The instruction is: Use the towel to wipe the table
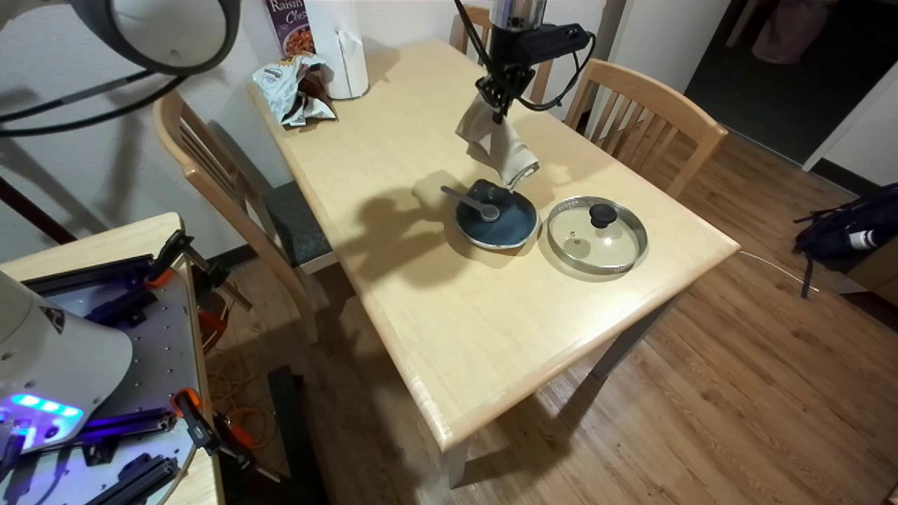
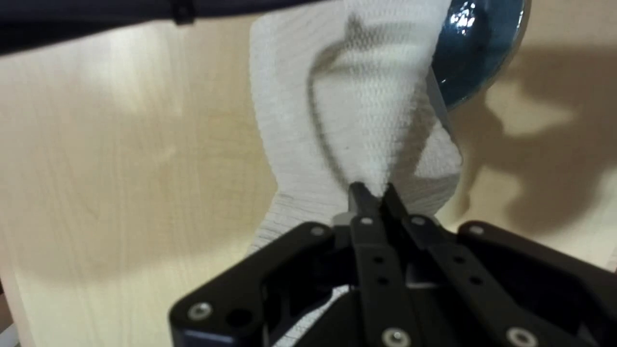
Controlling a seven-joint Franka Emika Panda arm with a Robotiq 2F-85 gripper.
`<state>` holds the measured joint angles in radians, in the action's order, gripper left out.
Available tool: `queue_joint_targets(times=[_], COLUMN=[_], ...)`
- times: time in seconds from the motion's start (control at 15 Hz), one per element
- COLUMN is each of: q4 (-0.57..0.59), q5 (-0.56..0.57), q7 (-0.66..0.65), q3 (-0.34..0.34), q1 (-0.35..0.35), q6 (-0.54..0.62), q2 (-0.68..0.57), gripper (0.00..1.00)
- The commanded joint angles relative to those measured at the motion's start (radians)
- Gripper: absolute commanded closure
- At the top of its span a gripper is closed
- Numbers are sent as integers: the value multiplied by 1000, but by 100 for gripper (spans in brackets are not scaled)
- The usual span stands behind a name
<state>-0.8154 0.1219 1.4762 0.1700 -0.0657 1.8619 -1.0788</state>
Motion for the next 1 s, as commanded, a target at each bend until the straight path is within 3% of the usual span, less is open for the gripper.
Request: queue_joint_targets(times=[0.0,0.33,0.93], q4=[34,73,243], q5=[-11,4,21], q7=[42,129,215], q3=[27,56,-11], q1=[-21,-61,-207], q6=[-10,-29,-230], q2=[-39,-137,-174], gripper=[98,98,98])
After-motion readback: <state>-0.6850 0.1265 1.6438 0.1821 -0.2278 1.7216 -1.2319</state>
